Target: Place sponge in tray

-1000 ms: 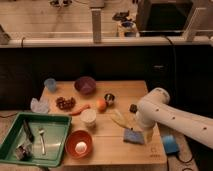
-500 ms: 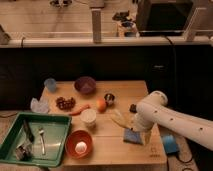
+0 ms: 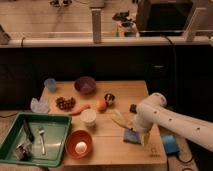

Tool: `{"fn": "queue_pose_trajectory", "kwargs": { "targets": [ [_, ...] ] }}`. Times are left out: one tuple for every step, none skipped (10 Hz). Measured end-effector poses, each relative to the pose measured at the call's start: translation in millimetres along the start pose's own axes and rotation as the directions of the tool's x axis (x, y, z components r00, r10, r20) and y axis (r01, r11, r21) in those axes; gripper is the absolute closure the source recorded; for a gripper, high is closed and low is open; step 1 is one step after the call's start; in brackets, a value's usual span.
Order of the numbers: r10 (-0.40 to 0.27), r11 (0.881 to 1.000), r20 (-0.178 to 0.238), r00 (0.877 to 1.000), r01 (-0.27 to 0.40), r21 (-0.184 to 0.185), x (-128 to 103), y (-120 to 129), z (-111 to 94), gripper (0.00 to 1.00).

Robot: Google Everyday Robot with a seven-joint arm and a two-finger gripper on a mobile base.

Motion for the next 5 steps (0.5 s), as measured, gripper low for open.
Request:
{"fn": "queue_pose_trajectory", "kwargs": {
  "targets": [
    [-0.003, 1.0, 0.007, 1.0, 0.003, -0.002, -1.1, -0.9, 4.1, 0.2],
    [-0.004, 1.0, 0.012, 1.0, 0.004, -0.004, -1.6, -2.8, 7.5, 0.2],
    [-0.003, 1.0, 0.015, 1.0, 0.003, -0.006, -1.5, -3.6, 10.2, 0.2],
    [-0.001, 1.0, 0.02, 1.0, 0.001, -0.01, -1.8, -4.0, 13.3, 0.2],
    [0.0, 1.0, 0.022, 1.0, 0.001, -0.012, -2.8, -4.5, 14.9, 0.2]
  ]
}}
